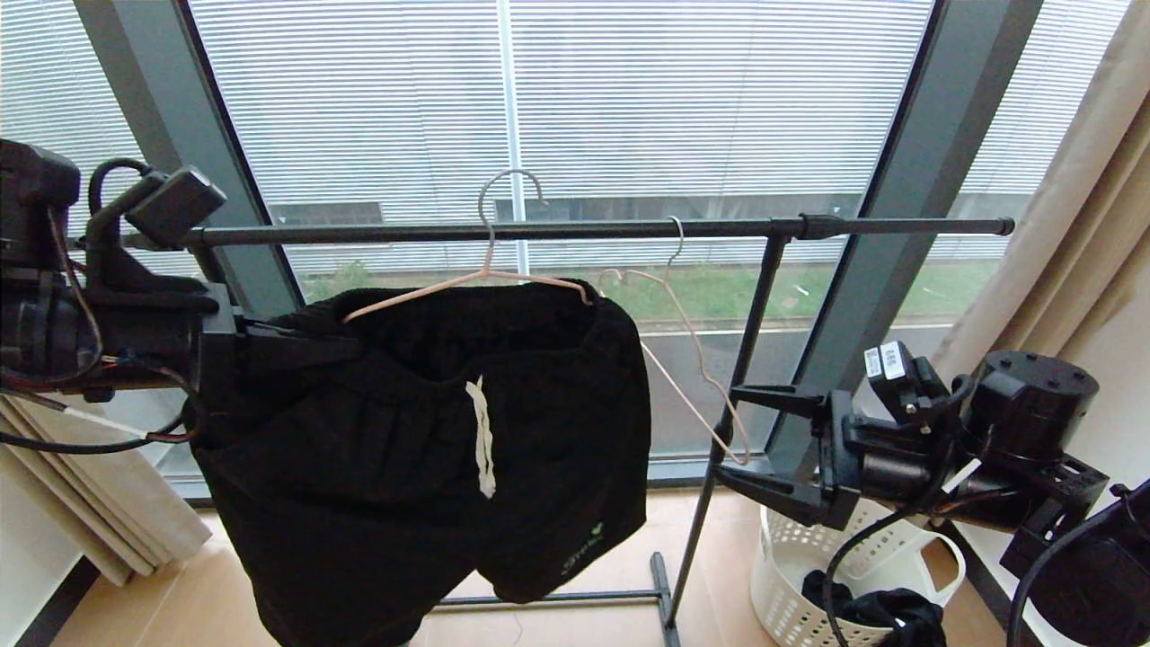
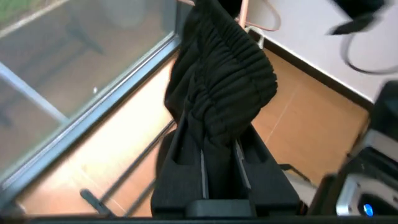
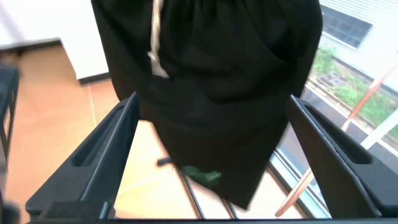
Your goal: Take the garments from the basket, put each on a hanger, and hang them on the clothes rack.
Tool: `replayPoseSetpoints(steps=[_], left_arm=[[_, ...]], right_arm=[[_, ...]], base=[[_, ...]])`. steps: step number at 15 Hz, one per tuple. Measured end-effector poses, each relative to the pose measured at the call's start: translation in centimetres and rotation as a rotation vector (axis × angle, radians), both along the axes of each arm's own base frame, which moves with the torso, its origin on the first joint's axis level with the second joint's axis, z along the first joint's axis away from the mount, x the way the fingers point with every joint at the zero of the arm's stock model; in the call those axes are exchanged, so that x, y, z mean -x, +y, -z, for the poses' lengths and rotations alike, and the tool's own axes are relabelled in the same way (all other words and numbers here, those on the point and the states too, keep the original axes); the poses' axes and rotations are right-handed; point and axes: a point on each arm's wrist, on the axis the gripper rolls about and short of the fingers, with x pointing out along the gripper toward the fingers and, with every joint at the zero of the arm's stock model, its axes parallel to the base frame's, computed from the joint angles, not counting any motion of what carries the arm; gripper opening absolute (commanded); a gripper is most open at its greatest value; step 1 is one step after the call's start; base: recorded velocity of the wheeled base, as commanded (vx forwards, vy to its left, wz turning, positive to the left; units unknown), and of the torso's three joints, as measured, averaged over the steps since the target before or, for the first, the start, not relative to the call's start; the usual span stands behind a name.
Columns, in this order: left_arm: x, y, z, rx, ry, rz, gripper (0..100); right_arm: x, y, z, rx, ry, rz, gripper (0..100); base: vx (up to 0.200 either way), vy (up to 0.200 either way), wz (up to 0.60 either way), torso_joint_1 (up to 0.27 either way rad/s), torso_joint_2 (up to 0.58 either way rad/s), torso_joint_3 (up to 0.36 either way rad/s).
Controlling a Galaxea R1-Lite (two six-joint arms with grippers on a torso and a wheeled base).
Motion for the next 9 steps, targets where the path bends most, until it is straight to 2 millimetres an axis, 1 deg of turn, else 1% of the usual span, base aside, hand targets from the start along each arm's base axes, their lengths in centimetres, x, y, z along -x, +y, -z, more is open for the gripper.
replayPoseSetpoints(steps=[2, 4, 9], left_arm=[[-0.9, -0.6, 0.2, 0.006, 0.038, -0.066, 0], [-1.9, -1.9, 0.2, 0.027, 0.062, -0.131, 0], [-3.8, -4.3, 1.0, 0.078, 0.118, -0.217, 0]], right_arm=[[0.1, 0.4, -0.9, -0.027, 0.015, 0.032, 100], [0.1, 0.8, -1.6, -0.055, 0.033, 0.058, 100], [-0.1, 0.9, -2.5, -0.058, 0.006, 0.115, 100]], base=[[0.0, 0.0, 0.0, 0.0, 0.0, 0.0], [0.0, 0.0, 0.0, 0.0, 0.0, 0.0], [0.0, 0.0, 0.0, 0.0, 0.0, 0.0]])
